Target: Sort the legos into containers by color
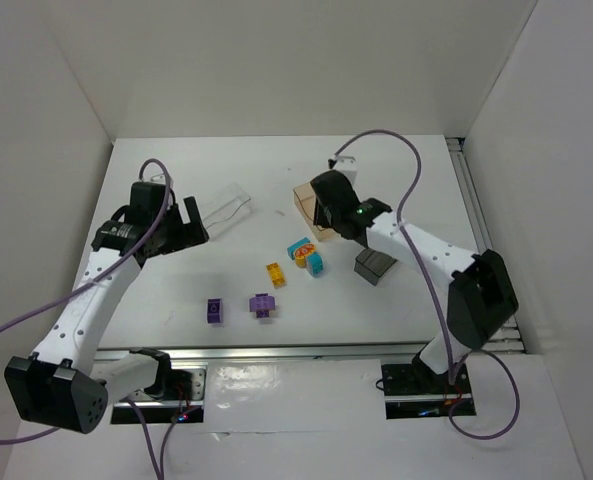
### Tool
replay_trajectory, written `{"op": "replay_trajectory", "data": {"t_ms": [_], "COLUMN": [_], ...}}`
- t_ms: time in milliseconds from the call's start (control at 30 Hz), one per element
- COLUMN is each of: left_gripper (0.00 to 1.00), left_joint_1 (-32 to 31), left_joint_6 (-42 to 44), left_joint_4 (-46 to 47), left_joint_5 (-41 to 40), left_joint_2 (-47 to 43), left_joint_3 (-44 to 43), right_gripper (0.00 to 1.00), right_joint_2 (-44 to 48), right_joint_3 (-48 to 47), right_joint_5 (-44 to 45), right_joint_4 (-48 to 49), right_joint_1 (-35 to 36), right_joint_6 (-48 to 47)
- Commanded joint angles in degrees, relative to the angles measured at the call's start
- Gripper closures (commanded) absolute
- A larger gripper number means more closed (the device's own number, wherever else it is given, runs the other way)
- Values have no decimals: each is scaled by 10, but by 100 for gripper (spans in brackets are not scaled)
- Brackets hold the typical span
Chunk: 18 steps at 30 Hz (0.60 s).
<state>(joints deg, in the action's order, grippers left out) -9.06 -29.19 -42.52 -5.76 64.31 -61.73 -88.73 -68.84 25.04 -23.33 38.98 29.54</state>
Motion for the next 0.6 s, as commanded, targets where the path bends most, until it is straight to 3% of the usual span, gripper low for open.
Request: {"op": "replay_trajectory", "data": {"t_ms": [0, 367, 467, 533, 567], "left_gripper": [0, 0, 0, 0, 0], "left_joint_1": [4, 4, 4, 4, 4], "left_joint_6": [-19, -7, -7, -7, -7], "left_joint_4": [-9, -29, -29, -29, -29], "left_joint_5": [20, 41, 41, 41, 41], "left_joint_2": [-16, -5, -10, -10, -10], "left_joint_3": [-4, 27, 32, 32, 32], "right_gripper": [70, 65, 48, 30, 27], "right_joint_2": [-68, -252, -292, -319, -319], "right_joint_3": [-82, -266, -309, -349, -358], "right_joint_5": [-27, -63, -63, -63, -58], "right_joint_4": [15, 8, -7, -26, -34], "right_joint_1": [-30, -96, -96, -96, -96], "right_joint_6": [-52, -64, -76, -77, -77]}}
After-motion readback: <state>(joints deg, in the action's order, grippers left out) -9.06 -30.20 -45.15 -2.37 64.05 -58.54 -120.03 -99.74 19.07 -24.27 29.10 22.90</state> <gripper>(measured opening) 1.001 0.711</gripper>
